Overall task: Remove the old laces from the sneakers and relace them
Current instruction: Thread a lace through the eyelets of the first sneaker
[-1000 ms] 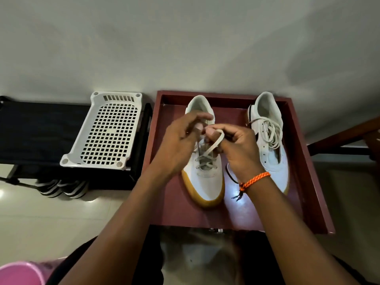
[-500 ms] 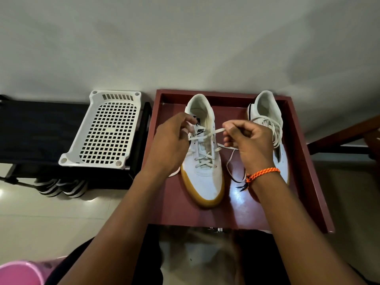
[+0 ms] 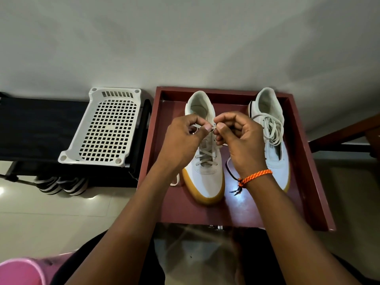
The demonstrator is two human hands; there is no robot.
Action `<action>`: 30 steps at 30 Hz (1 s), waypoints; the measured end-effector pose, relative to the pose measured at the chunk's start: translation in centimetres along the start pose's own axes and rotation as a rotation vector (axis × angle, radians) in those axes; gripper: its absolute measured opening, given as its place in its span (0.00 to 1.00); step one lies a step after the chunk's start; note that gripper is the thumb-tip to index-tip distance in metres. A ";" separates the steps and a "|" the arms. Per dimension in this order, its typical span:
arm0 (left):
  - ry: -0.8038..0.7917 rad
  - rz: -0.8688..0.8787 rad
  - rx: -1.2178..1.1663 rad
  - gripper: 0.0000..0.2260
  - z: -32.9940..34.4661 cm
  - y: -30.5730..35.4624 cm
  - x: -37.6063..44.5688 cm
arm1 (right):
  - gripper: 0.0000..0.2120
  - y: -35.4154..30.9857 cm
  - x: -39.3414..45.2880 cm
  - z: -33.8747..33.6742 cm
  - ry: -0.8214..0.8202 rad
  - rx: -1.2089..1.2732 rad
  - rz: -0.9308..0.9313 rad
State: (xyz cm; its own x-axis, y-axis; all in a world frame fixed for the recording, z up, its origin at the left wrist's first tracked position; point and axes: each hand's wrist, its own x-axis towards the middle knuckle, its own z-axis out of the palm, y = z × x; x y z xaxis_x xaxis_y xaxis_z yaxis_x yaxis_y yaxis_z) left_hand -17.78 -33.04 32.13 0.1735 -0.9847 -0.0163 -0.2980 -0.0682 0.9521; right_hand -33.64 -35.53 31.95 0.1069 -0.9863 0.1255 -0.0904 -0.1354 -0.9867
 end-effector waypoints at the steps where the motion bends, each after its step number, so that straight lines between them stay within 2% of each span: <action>1: 0.023 -0.002 0.001 0.04 0.2 -0.1 0.0 | 0.07 0.0 0.0 0.0 0.010 -0.008 -0.001; 6: 0.083 0.009 0.051 0.01 0.8 -0.2 0.2 | 0.07 0.6 0.0 0.2 0.031 -0.045 0.025; 10: 0.154 -0.015 0.363 0.03 1.1 -0.2 0.0 | 0.14 1.8 0.1 0.2 0.002 -0.152 0.107; 13: 0.198 0.009 0.650 0.04 1.3 -0.1 -0.6 | 0.17 2.3 0.0 0.2 0.071 -0.318 0.105; 15: 0.209 0.029 0.737 0.05 1.6 -0.2 -0.9 | 0.17 2.1 0.1 -0.1 0.096 -0.412 0.084; 18: 0.199 -0.023 0.718 0.07 2.1 -0.4 -1.1 | 0.16 2.1 0.1 -0.3 0.026 -0.468 0.112; 22: 0.166 -0.048 0.648 0.06 2.6 -0.6 -0.9 | 0.16 2.2 -0.2 -0.3 -0.096 -0.477 0.184; 30: 0.144 -0.120 0.522 0.05 3.1 -1.5 -0.4 | 0.16 2.2 -0.3 -0.4 -0.127 -0.502 0.185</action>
State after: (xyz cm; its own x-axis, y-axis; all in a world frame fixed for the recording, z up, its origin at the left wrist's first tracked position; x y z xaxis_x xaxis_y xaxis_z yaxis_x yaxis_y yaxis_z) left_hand -20.32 -33.04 29.75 0.3500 -0.9360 -0.0384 -0.6878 -0.2846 0.6677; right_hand -34.27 -35.62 29.77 0.1600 -0.9830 -0.0896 -0.5773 -0.0196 -0.8163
